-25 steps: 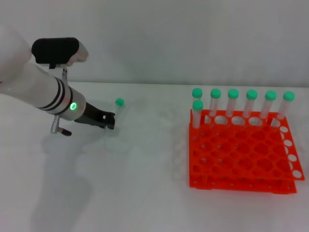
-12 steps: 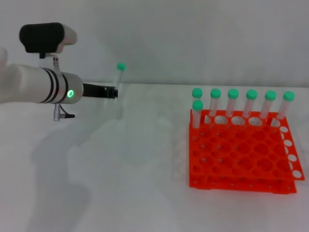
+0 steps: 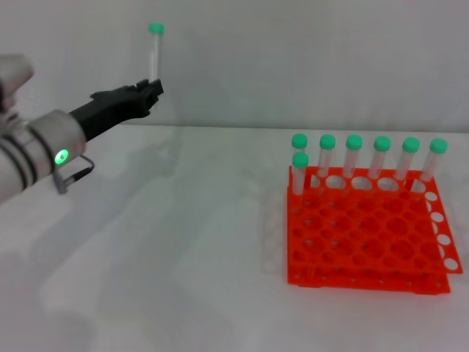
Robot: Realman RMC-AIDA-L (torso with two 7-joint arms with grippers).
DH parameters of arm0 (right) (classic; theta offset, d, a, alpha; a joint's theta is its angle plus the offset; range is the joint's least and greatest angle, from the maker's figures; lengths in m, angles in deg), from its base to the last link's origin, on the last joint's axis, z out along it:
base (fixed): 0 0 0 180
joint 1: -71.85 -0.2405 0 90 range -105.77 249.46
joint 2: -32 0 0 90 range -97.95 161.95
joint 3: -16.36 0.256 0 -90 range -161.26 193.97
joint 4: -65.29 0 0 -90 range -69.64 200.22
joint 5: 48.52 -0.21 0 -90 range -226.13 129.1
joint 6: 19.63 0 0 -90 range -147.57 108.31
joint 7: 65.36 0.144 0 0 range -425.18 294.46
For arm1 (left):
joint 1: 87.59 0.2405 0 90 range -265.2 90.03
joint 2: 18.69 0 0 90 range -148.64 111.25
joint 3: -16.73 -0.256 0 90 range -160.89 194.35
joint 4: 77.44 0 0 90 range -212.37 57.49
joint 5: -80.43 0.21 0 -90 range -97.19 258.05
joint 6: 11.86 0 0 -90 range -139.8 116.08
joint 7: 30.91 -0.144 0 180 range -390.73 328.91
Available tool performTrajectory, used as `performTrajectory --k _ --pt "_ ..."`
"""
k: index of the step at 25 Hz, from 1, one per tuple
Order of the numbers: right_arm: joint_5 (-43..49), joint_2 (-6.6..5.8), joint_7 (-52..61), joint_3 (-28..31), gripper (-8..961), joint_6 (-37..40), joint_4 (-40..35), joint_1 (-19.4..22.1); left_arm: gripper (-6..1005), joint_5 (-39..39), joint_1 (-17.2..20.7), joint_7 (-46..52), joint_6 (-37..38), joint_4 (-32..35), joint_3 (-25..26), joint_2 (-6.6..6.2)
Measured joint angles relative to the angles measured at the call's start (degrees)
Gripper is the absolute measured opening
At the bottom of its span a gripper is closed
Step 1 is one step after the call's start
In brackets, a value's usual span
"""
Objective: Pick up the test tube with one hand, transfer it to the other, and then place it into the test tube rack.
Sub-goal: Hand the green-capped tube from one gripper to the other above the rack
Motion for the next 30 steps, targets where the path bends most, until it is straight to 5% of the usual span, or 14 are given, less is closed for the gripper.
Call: performTrajectory --k 7,13,20,30 --pt "0.24 0.09 0.58 -0.56 768 0.16 -0.05 0.05 191 -7.53 10.80 -17.29 27.90 0.47 0.01 2.90" --pt "0.83 -0.87 10.33 -10.37 768 0.94 -1.52 0.68 190 2.32 14.32 -22.45 40.69 2.06 0.01 3.71" --pt "1.98 -5.44 26.74 -26.41 767 5.86 -6.43 3.02 190 11.08 11.60 -24.84 39.36 4.37 0.00 3.89" --pt "18.50 -11.46 44.93 -28.03 767 19.65 -6.01 3.66 190 11.74 8.25 -28.41 33.83 8.29 0.11 3.91"
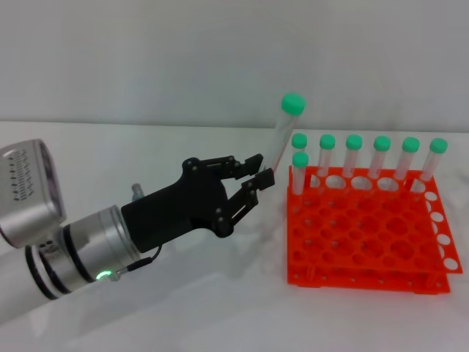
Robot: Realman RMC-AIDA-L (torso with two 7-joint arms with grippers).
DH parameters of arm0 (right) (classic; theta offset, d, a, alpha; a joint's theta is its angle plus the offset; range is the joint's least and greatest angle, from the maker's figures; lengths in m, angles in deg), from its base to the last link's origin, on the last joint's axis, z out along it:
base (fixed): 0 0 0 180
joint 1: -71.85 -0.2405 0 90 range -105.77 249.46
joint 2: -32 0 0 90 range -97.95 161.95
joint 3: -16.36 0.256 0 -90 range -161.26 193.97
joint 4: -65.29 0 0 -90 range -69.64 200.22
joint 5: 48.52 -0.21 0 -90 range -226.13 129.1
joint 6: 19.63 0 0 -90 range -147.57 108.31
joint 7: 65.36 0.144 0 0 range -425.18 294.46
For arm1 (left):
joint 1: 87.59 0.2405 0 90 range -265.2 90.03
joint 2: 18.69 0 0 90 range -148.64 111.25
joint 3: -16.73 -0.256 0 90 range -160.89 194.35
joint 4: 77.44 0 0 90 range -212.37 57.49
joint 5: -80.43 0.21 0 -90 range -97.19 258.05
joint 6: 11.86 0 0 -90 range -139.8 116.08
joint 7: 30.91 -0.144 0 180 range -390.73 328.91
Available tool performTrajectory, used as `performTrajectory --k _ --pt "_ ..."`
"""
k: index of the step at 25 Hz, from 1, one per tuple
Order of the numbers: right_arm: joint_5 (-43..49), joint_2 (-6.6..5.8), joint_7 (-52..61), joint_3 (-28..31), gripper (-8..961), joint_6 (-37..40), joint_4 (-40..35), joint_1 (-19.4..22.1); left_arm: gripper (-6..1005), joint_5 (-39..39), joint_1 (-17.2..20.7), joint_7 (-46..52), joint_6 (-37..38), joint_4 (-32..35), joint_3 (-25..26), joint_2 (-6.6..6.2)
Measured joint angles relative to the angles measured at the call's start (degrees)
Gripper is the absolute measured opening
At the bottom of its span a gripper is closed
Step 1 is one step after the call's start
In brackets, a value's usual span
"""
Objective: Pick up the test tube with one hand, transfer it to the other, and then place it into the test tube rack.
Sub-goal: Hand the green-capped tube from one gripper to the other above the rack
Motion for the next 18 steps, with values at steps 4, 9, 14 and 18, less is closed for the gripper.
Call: performTrajectory --k 4,9,14,18 --pt "9.09 -2.37 6.65 0.21 768 8.45 -0.36 -0.70 190 -1.79 -0.33 -3.55 -0.96 2.34 0.13 0.02" --pt "13.15 -2.31 8.26 0.18 768 13.75 -0.55 -2.58 190 -4.94 0.22 -10.26 -2.04 6.72 0.16 0.26" --pt "15.75 -0.77 8.31 -0.04 768 14.02 -0.65 -5.13 190 -6.51 0.63 -14.23 -4.73 10.97 0.18 0.50" --pt "16.82 0.44 8.33 -0.01 768 13.30 -0.67 -6.52 190 -6.54 0.65 -15.44 -7.85 13.09 0.59 0.55"
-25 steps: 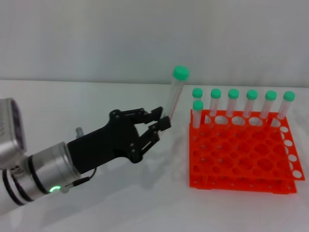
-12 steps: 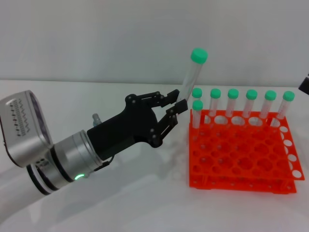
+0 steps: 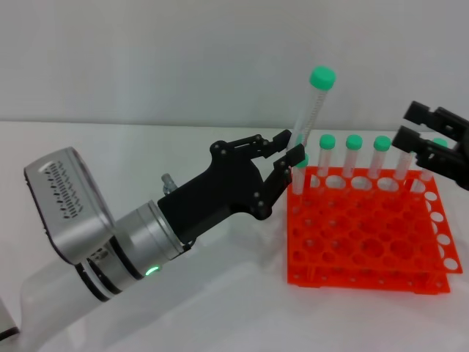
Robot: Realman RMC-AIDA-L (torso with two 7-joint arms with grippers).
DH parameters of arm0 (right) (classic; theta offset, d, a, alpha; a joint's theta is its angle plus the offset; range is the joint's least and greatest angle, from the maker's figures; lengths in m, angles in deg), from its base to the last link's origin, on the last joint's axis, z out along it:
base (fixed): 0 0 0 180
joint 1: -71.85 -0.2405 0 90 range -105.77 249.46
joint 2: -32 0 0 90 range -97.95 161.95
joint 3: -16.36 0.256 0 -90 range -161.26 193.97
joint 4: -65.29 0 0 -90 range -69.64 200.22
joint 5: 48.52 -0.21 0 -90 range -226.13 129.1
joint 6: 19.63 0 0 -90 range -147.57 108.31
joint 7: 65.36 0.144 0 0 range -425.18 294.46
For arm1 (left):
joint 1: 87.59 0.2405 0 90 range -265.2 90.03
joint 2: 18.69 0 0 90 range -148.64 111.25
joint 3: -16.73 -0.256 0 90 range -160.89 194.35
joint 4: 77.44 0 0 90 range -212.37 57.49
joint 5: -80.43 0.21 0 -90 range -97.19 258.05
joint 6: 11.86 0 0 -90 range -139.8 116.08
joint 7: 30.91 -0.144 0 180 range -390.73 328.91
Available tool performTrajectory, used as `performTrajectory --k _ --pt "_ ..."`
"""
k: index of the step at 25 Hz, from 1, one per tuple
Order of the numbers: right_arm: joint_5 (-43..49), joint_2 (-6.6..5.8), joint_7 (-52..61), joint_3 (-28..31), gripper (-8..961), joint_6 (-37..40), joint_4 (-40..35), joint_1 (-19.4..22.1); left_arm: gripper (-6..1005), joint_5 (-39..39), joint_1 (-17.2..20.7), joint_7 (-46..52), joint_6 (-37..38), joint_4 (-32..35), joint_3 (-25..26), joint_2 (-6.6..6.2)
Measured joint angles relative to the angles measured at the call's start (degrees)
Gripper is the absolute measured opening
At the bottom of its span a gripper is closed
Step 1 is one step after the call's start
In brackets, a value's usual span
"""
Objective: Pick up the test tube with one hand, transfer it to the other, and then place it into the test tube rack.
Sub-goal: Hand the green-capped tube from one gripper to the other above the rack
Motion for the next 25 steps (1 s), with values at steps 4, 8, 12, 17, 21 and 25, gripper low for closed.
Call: performTrajectory --k 4,8,12,17,21,25 --pt "0.10 1.43 0.07 0.18 768 -1.27 -0.03 -0.80 191 -0.04 0.16 -1.12 -1.20 1.13 0.05 0.11" --pt "0.41 2.58 1.29 0.10 767 -4.27 -0.54 -1.61 191 -0.05 0.45 -1.92 -2.46 2.27 0.04 0.20" --pt "1.44 3.34 1.96 0.00 767 -5.77 -1.21 -2.35 191 0.00 0.59 -1.97 -3.41 2.43 0.01 0.23" --pt "2.20 4.06 2.38 0.01 767 -5.57 -2.23 -2.47 191 0.02 0.75 -1.98 -3.44 2.56 0.01 0.24" --pt "2.27 5.04 2.30 -0.01 767 -5.29 -3.00 -2.05 191 0.11 0.92 -2.00 -3.51 2.69 -0.03 0.24" --pt "2.27 6.14 1.68 0.27 767 -5.28 -3.17 -2.08 191 0.21 1.17 -2.02 -3.70 3.10 -0.09 0.24"
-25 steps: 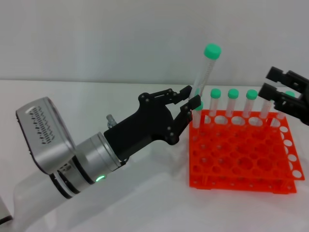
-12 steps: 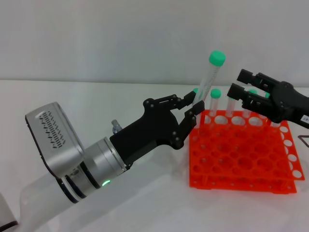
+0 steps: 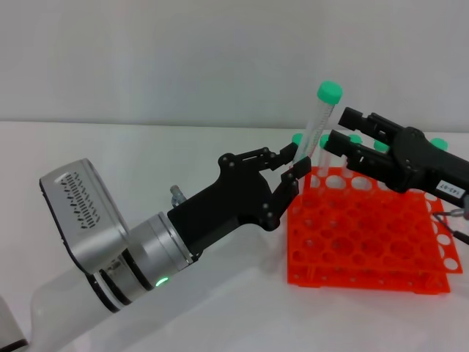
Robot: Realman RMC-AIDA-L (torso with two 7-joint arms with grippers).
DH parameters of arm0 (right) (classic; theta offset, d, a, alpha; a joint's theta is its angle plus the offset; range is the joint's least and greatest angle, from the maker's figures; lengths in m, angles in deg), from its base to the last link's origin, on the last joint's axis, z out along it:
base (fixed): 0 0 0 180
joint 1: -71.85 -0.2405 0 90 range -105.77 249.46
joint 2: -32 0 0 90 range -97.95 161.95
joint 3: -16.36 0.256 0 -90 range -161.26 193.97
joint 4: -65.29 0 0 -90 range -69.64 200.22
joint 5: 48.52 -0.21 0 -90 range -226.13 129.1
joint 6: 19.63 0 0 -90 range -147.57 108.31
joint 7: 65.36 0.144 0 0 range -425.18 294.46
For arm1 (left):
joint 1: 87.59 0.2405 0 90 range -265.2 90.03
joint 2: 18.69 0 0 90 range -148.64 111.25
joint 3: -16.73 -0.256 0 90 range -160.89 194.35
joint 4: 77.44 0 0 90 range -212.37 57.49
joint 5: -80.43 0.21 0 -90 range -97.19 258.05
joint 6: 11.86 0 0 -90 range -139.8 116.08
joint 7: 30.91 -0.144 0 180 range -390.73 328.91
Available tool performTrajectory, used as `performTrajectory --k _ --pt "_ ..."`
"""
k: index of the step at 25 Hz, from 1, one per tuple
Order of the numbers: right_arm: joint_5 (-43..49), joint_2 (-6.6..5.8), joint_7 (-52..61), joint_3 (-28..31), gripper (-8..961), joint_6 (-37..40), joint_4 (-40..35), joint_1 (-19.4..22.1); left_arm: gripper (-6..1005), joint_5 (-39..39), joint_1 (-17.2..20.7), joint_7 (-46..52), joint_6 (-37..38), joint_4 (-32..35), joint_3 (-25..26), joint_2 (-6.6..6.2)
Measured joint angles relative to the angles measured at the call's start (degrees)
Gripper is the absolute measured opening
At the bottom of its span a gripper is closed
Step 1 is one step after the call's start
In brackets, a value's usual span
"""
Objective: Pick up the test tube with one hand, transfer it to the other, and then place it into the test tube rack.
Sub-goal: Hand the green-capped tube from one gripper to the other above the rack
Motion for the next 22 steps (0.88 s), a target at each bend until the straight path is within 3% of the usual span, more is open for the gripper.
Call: performTrajectory --k 8,22 --pt "-0.04 1.55 -1.93 0.13 761 -0.56 -0.98 -0.41 190 0.12 0.31 -0.02 -0.58 0.74 -0.28 0.00" --pt "-0.09 2.06 -2.27 -0.19 738 -3.42 -1.28 -1.48 190 0.41 0.67 -0.01 -1.15 0.92 -0.35 0.00"
